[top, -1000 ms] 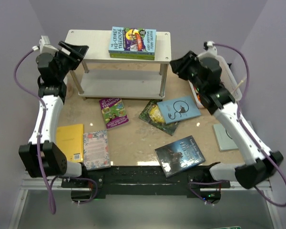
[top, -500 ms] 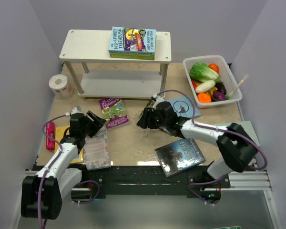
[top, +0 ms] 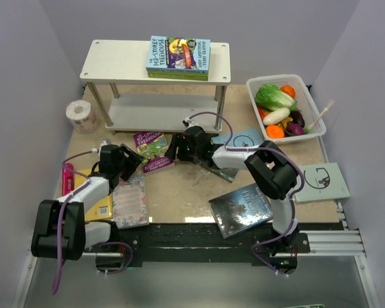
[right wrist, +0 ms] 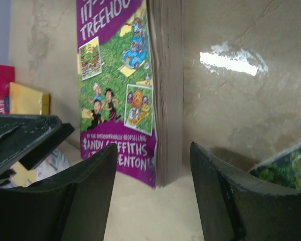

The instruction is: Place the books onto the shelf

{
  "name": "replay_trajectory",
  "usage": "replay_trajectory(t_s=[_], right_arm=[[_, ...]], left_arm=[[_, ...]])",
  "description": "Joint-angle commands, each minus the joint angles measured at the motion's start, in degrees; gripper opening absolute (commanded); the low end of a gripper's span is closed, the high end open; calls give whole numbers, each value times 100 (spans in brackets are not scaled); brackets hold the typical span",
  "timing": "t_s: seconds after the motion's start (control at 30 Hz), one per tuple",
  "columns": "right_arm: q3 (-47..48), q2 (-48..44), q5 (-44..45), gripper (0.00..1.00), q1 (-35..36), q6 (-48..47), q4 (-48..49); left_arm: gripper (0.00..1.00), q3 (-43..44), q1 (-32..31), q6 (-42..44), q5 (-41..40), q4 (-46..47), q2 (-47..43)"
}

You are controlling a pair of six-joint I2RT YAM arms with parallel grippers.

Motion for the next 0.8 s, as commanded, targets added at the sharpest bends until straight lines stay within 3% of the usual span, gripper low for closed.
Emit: replay_trajectory(t_s=[0.0,0.23,0.37,0.47,0.5,0.57,0.6,0.77], right_arm=[[568,341,181,63,49,-253,-327],[770,720,-371,58,225,-350,-275],[779,817,-1012,51,426,-174,164],[657,826,-1207,30,497,124,550],[569,782,-1260,15,497,282,691],[297,633,-1356,4,506,397,1051],[209,563,-1453,0,497,485,1149],[-591,-401,-1664,0,497,626,1370]], left_arm=[[68,476,-62,73,267,296,572],[50,302,-273,22,857,840,1337],[39,249,-484,30,945,1025,1487],[35,187,-581,4,937,1095,1496],[35,170,-581,4,945,1121,1479],[33,152,-590,48,954,1096,1374],[33,160,-590,57,946,1008,1312],[37,537,-572,363,491,8,373]])
